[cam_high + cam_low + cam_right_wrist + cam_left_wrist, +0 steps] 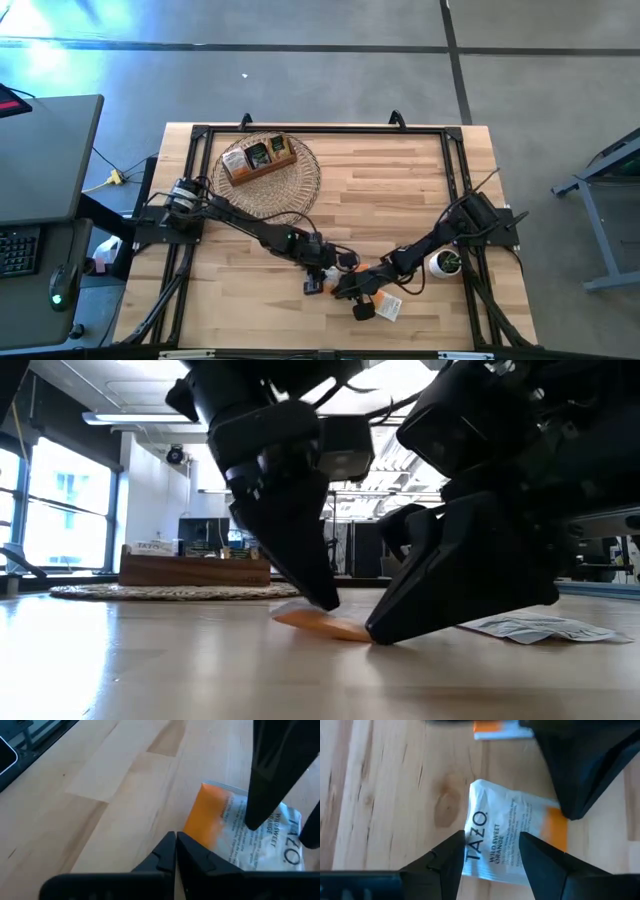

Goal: Pick & Place Tea
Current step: Put the orange tea bag into the left section of the wooden organizer

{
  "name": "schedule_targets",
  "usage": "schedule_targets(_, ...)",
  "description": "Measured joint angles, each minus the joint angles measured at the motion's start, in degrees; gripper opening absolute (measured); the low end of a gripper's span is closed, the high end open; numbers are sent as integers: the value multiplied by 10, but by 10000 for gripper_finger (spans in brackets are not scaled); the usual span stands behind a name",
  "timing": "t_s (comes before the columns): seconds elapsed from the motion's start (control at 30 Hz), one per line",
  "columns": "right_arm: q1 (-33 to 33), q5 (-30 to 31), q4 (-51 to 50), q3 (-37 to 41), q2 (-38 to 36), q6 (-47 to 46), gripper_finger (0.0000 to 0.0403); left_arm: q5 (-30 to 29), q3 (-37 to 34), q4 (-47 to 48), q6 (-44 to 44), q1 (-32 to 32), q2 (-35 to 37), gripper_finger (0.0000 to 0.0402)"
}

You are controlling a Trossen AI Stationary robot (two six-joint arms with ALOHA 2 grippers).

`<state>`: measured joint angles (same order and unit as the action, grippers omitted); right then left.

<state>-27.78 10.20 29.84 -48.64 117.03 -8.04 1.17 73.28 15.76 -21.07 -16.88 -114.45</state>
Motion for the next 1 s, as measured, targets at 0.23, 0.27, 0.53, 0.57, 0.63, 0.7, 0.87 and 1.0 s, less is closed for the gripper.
schedule_targets(0.23, 1, -30, 0, 1, 0, -15, 7, -9, 52, 76, 4, 8, 0, 186)
schedule_targets(0.27, 1, -32, 0, 2, 0, -14, 4, -16, 57, 80, 8, 9, 0, 186)
schedule_targets(0.53, 1, -31, 0, 2, 1, -14, 2, 0, 58, 118, -17, 12, -2, 186)
schedule_targets(0.57, 1, -31, 0, 2, 1, -14, 2, 7, 57, 115, -23, 12, -11, 186)
schedule_targets(0.63, 1, -31, 1, 2, 1, -14, 3, 32, 59, 107, -31, 12, -25, 186)
schedule_targets(0.7, 0, -25, -1, 2, 2, -14, 3, 53, 57, 106, -33, 11, -26, 186)
schedule_targets(0.87, 0, -20, -2, 3, 2, -10, 2, 70, 56, 92, -36, 12, -26, 184)
schedule_targets(1.0, 0, -18, -2, 3, 2, -9, 2, 70, 56, 87, -35, 12, -27, 150)
